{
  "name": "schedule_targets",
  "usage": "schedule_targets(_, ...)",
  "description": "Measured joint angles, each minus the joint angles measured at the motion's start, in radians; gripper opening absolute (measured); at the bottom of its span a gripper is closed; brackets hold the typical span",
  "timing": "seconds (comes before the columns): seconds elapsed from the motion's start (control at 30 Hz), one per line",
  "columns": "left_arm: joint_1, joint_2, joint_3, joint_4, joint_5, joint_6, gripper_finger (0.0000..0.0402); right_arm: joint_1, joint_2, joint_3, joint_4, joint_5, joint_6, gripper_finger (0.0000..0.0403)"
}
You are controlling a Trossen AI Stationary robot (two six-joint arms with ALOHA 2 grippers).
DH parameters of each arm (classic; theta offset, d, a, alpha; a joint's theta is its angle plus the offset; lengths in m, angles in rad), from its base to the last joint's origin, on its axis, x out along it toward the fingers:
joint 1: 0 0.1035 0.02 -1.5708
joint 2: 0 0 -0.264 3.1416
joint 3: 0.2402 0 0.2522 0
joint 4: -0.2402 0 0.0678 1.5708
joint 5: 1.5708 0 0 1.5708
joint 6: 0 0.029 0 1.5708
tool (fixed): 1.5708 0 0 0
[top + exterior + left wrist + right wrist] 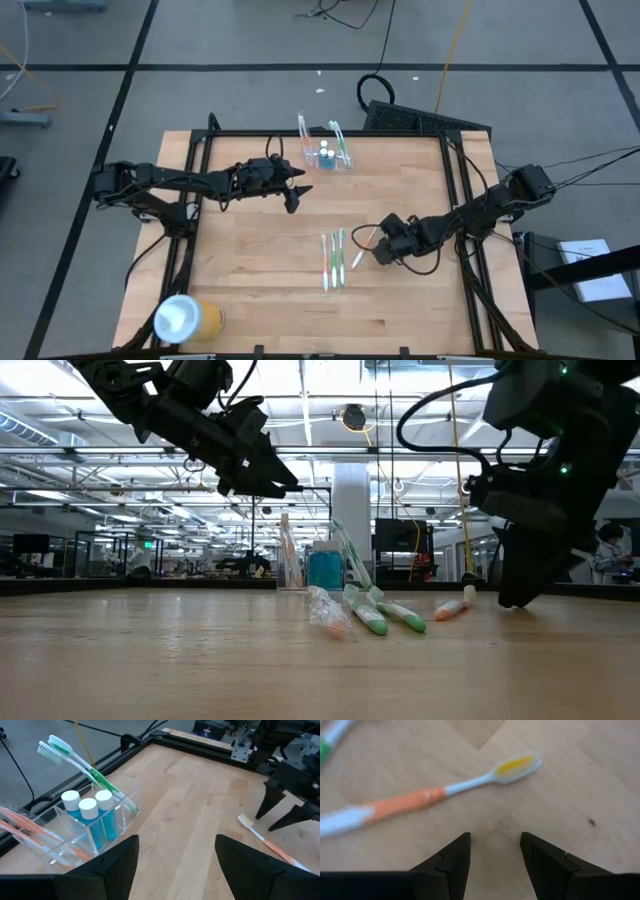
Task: Pick & Place toothbrushing station
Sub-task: Put the orange toothbrush into the transparent organizer
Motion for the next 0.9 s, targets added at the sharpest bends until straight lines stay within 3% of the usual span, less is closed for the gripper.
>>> schedule_targets(0.3, 0.0, 0.0, 0.0, 0.001, 0.0, 0.0, 0.0271, -0.005, 0.002, -0.144, 0.352, 0.087, 0.032, 0.0177)
schedule_targets(0.9, 0.0, 0.0, 0.0, 0.003, 0.0, 0.0, 0.0271, -0.176, 0.015, -0.165, 0.526, 0.088, -0.161, 0.0167)
